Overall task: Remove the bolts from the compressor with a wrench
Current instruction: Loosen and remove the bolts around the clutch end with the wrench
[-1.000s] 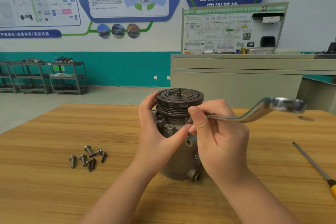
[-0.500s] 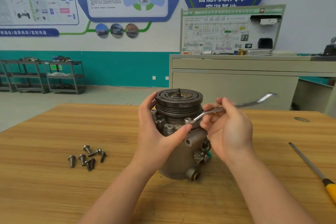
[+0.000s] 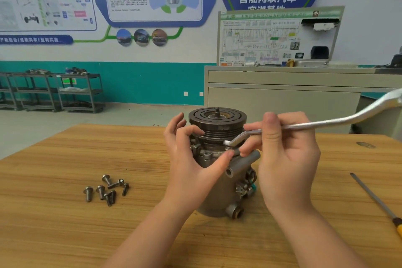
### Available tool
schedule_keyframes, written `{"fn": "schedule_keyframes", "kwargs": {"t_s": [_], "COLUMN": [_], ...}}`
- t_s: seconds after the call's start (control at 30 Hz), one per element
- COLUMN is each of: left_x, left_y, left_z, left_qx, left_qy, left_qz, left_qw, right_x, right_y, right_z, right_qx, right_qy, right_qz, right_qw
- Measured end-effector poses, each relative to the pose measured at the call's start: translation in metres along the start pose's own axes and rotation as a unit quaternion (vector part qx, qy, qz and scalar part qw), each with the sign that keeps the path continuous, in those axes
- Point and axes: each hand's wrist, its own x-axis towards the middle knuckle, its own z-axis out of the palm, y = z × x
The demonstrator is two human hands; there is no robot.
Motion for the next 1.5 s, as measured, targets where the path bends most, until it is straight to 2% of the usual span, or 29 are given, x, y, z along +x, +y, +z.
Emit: {"fn": "schedule_keyframes", "kwargs": {"t_s": [0.1,0.2,0.3,0.47,0.53,0.6,0.67,0.7,0.77,0.83,0.87,0.93,1.03,1.13,1.23,1.33,1.43,1.5], "left_x": [0.0,0.001,0.001,0.001,0.0,-0.001,-0.001,0.0,0.001,0.001,0.002,0.002,0.002,0.002,0.002,0.001,0.003,0.004], "left_y": [0.001,0.002,0.002,-0.001,0.0,-0.002,-0.004,-0.004,-0.005,-0.005,-0.005,-0.005,-0.005,-0.005,-0.007,-0.01,-0.011,-0.012], "left_z": [0.0,-0.001,-0.001,0.001,0.001,0.001,0.0,0.0,0.0,-0.001,-0.001,-0.003,-0.004,-0.005,-0.004,-0.003,-0.001,-0.001], "left_qx": [-0.006,-0.016,-0.005,-0.016,-0.011,0.006,0.005,-0.003,-0.016,-0.03,-0.04,-0.058,-0.072,-0.072,-0.062,-0.058,-0.078,-0.099], "left_qy": [0.0,-0.004,-0.003,0.007,0.009,0.01,-0.003,-0.011,-0.02,-0.029,-0.036,-0.05,-0.068,-0.068,-0.058,-0.05,-0.048,-0.045], "left_qz": [-0.006,-0.015,0.0,-0.009,-0.016,-0.019,-0.038,-0.052,-0.067,-0.07,-0.073,-0.083,-0.094,-0.096,-0.092,-0.089,-0.088,-0.093], "left_qw": [1.0,1.0,1.0,1.0,1.0,1.0,0.999,0.999,0.997,0.997,0.996,0.994,0.991,0.99,0.992,0.993,0.992,0.99], "right_x": [-0.009,-0.014,-0.017,-0.022,-0.024,-0.024,-0.016,-0.009,0.004,0.015,0.018,0.022,0.02,0.011,0.004,-0.004,-0.018,-0.026], "right_y": [0.0,-0.003,-0.005,-0.002,0.002,0.005,0.011,0.015,0.023,0.027,0.026,0.021,0.012,0.006,0.005,0.004,0.005,0.008], "right_z": [0.001,0.004,0.008,0.011,0.014,0.017,0.014,0.009,-0.002,-0.011,-0.014,-0.016,-0.013,-0.007,-0.003,-0.002,0.007,0.013], "right_qx": [-0.097,-0.185,-0.229,-0.223,-0.165,-0.037,0.071,0.116,0.22,0.287,0.301,0.293,0.146,0.047,-0.005,-0.083,-0.193,-0.228], "right_qy": [-0.069,-0.102,-0.103,-0.104,-0.071,0.002,0.097,0.125,0.113,0.08,0.076,0.091,0.086,0.038,0.004,-0.041,-0.104,-0.103], "right_qz": [-0.134,-0.201,-0.205,-0.202,-0.15,-0.074,0.053,0.147,0.327,0.408,0.399,0.33,0.195,0.119,0.061,-0.06,-0.225,-0.261], "right_qw": [0.984,0.957,0.946,0.948,0.972,0.997,0.991,0.974,0.912,0.863,0.863,0.893,0.966,0.991,0.998,0.994,0.949,0.933]}}
